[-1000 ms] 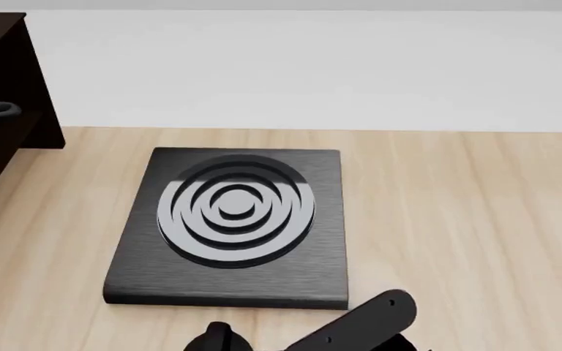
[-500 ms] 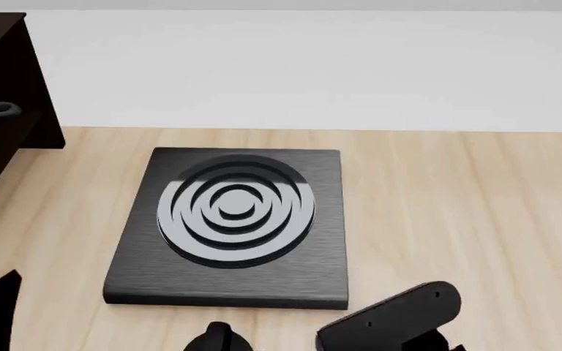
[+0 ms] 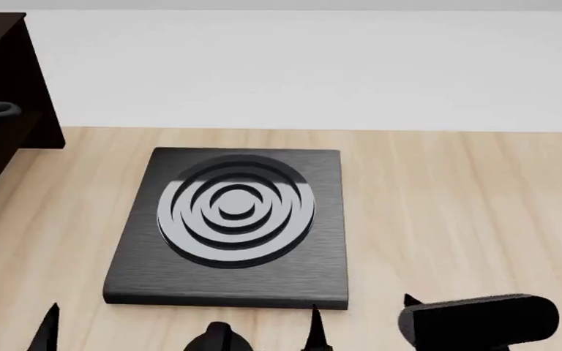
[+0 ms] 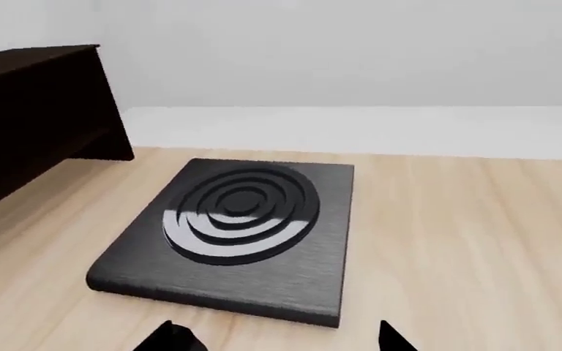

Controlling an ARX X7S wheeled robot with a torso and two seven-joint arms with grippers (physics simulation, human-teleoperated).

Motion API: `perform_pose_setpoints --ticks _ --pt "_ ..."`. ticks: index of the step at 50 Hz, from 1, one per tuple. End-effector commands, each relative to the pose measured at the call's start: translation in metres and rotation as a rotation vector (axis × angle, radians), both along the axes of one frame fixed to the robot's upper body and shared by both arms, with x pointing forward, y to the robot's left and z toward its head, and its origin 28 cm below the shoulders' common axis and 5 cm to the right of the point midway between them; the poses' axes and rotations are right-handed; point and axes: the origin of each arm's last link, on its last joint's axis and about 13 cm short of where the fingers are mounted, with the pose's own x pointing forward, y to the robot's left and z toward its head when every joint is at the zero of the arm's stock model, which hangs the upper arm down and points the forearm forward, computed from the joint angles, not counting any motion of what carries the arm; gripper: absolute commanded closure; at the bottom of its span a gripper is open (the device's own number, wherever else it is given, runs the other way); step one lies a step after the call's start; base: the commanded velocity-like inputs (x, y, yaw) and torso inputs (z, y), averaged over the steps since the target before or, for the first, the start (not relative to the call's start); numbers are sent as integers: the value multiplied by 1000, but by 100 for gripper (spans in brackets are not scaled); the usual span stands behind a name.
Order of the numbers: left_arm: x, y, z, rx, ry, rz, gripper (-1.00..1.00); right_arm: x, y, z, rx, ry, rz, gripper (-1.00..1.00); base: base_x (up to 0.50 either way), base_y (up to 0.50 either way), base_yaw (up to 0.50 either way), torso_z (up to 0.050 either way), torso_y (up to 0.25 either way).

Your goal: Put the frying pan on the cabinet shelf.

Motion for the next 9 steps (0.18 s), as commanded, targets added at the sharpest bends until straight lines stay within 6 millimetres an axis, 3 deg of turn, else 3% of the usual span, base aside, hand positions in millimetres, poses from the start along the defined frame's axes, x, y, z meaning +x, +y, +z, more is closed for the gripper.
perform_pose_setpoints --ticks 1,4,9 --pt "-18 -22 -7 147 -60 -46 -100 -3 -4 -10 117 -11 -63 -100 0 0 0 0 0" --pt "-21 -25 -7 127 -63 -31 -100 -5 -2 -16 120 0 -64 -100 0 0 0 0 0" --pt "-22 -29 2 286 -96 -32 -100 -10 2 -23 127 11 -53 -100 0 0 0 0 0"
